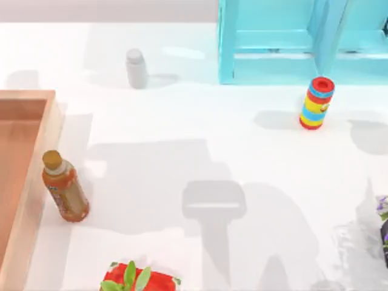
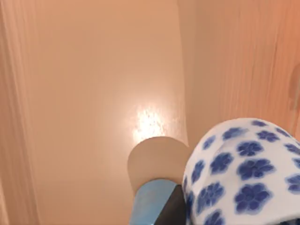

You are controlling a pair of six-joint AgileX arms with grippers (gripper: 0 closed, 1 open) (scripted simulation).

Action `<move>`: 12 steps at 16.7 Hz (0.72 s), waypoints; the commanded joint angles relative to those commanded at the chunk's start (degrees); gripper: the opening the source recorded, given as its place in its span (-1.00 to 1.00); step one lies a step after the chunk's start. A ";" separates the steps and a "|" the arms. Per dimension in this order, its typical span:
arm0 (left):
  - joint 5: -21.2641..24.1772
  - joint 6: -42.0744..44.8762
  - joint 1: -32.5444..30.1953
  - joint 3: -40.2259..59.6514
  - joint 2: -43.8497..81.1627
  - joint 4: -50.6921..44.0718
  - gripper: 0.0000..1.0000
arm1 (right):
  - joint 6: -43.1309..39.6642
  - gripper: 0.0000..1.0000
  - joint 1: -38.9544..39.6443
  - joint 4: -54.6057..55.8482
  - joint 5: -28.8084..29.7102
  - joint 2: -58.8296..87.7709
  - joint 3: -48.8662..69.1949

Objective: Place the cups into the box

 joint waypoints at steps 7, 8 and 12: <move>-0.05 7.00 7.05 -2.07 -3.06 -0.39 -1.00 | 0.00 1.00 0.00 0.00 0.00 0.00 0.00; -0.05 7.00 7.05 -2.07 -3.06 -0.39 -1.00 | 0.00 1.00 0.00 0.00 0.00 0.00 0.00; -0.15 7.09 6.93 -4.17 -2.89 1.98 -1.00 | 0.00 1.00 0.00 0.00 0.00 0.00 0.00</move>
